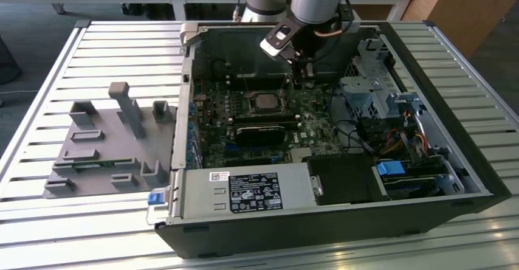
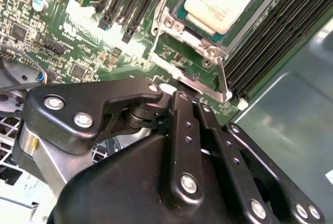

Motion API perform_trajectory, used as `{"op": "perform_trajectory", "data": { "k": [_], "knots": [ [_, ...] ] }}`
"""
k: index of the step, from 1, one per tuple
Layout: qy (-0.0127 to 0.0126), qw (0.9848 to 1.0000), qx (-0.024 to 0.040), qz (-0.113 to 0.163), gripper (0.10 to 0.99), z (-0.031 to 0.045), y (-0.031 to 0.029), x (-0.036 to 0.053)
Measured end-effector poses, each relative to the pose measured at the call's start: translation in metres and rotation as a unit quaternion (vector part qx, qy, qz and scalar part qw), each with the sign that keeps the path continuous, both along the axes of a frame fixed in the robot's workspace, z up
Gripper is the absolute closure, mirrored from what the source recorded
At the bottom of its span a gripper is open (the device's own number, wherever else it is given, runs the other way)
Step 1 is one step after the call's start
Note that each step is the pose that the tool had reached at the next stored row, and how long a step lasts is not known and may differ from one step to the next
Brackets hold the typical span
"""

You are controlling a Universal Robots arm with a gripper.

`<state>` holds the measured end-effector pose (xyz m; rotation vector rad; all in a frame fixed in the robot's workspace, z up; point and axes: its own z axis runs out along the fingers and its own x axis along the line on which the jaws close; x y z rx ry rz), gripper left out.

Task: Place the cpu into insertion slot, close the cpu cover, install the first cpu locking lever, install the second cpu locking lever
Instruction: 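Close the cpu cover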

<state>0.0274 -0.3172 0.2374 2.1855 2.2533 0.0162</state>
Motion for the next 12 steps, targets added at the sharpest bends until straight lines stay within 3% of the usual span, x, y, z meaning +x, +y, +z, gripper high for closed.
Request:
{"op": "perform_trajectory", "data": {
  "k": [12],
  "knots": [
    [0.0000, 1.0000, 0.0001, 0.000, 0.980, -0.0014, 0.0000, -0.0068]
  ]
}}
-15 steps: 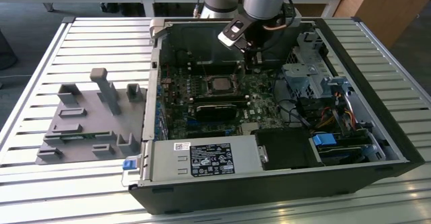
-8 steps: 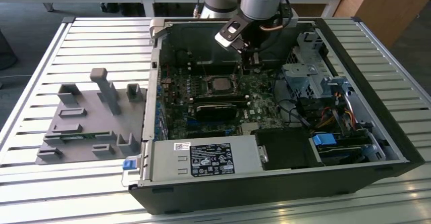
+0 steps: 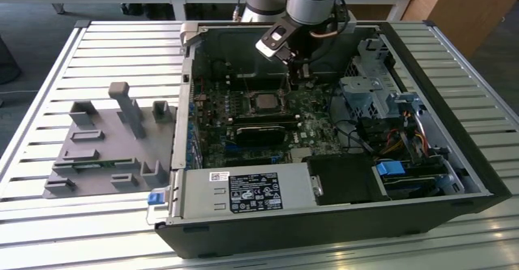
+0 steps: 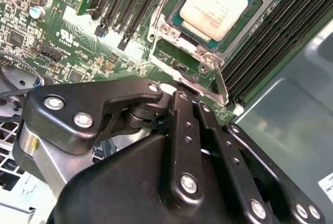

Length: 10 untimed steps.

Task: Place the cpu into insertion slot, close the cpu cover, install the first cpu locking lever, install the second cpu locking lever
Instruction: 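Close the cpu cover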

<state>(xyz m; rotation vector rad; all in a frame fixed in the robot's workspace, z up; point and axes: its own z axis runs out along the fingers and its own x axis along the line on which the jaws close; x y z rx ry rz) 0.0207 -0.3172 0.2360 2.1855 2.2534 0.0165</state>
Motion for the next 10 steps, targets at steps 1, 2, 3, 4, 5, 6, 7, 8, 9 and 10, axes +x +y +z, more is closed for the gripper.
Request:
{"op": "perform_trajectory", "data": {
  "k": [1, 2, 3, 4, 5, 6, 7, 8, 9, 10],
  "knots": [
    [0.0000, 1.0000, 0.0000, 0.000, 0.980, -0.0001, 0.0000, -0.0012],
    [0.0000, 1.0000, 0.0000, 0.000, 0.980, -0.0003, 0.0000, -0.0025],
    [0.0000, 1.0000, 0.0000, 0.000, 0.980, -0.0005, 0.0000, -0.0034],
    [0.0000, 1.0000, 0.0001, 0.000, 0.980, -0.0008, 0.0000, -0.0040],
    [0.0000, 1.0000, 0.0001, 0.000, 0.980, -0.0010, 0.0000, -0.0047],
    [0.0000, 1.0000, 0.0000, 0.000, 0.980, -0.0012, 0.0000, -0.0056],
    [0.0000, 1.0000, 0.0000, 0.000, 0.980, -0.0015, 0.0000, -0.0066],
    [0.0000, 1.0000, 0.0000, 0.000, 0.980, -0.0017, 0.0000, -0.0078],
    [0.0000, 1.0000, 0.0000, 0.000, 0.980, -0.0019, 0.0000, -0.0090],
    [0.0000, 1.0000, 0.0000, 0.000, 0.980, -0.0022, 0.0000, -0.0105]
  ]
}}
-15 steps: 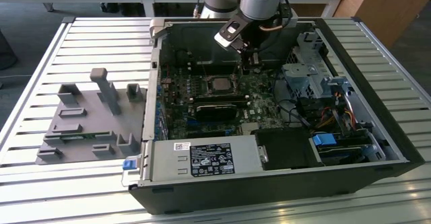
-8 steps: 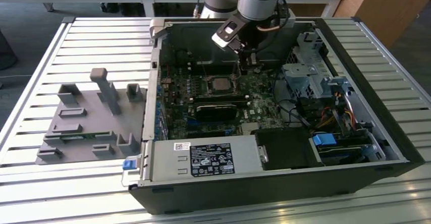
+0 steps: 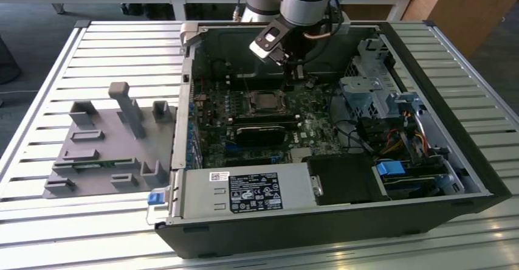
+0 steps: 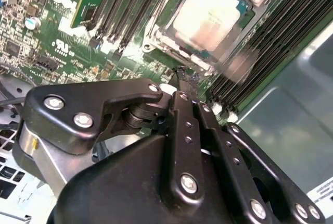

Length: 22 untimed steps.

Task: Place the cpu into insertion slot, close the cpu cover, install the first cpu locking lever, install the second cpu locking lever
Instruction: 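Close the cpu cover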

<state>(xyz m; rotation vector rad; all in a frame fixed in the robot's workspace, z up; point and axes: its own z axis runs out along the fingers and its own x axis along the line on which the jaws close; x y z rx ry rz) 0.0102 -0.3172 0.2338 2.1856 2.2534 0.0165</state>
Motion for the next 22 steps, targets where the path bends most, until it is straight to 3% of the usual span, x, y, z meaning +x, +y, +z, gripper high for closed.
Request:
{"op": "perform_trajectory", "data": {
  "k": [14, 22],
  "knots": [
    [0.0000, 1.0000, 0.0000, 0.000, 0.980, -0.0040, 0.0000, -0.0249],
    [0.0000, 1.0000, 0.0000, 0.000, 0.980, -0.0040, 0.0000, -0.0331]
  ]
}}
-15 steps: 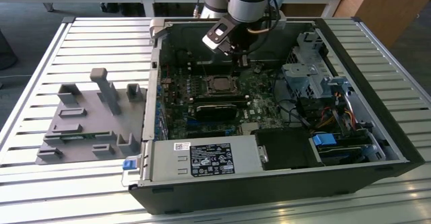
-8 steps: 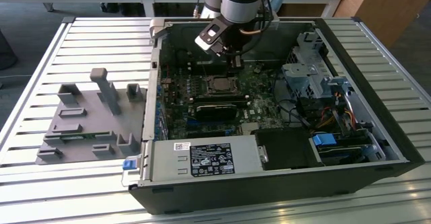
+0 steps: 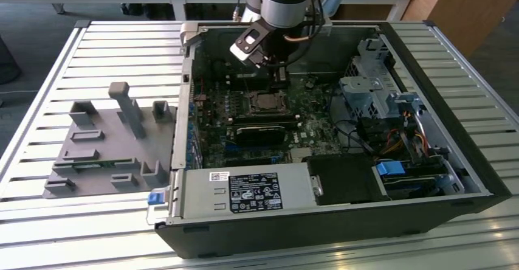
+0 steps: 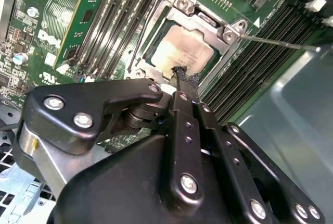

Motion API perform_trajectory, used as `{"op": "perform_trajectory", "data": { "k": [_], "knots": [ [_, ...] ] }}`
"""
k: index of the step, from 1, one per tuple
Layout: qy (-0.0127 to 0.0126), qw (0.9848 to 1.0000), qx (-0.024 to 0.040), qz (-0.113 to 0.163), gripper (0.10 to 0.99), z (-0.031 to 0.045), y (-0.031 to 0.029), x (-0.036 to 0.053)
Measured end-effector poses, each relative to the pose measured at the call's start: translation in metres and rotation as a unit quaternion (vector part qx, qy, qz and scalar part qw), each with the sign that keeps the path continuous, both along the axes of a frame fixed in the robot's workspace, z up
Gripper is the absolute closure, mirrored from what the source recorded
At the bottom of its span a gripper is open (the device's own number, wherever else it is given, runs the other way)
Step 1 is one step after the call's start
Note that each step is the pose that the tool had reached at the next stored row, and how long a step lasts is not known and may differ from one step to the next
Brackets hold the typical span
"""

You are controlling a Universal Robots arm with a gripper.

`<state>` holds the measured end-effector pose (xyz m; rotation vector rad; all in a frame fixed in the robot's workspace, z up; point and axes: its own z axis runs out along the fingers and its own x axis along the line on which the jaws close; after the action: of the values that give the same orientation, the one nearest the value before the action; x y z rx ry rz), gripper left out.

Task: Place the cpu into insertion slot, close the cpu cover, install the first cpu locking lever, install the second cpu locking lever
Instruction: 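Close the cpu cover, then install the first cpu locking lever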

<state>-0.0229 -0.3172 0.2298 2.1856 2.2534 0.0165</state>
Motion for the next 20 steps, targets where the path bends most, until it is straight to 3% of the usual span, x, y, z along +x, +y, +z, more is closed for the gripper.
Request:
{"op": "perform_trajectory", "data": {
  "k": [10, 20],
  "knots": [
    [0.0000, 1.0000, 0.0000, 0.000, 0.980, 0.0000, 0.0000, -0.0078],
    [0.0001, 1.0000, -0.0001, 0.000, 0.980, 0.0012, -0.0001, -0.0084]
  ]
}}
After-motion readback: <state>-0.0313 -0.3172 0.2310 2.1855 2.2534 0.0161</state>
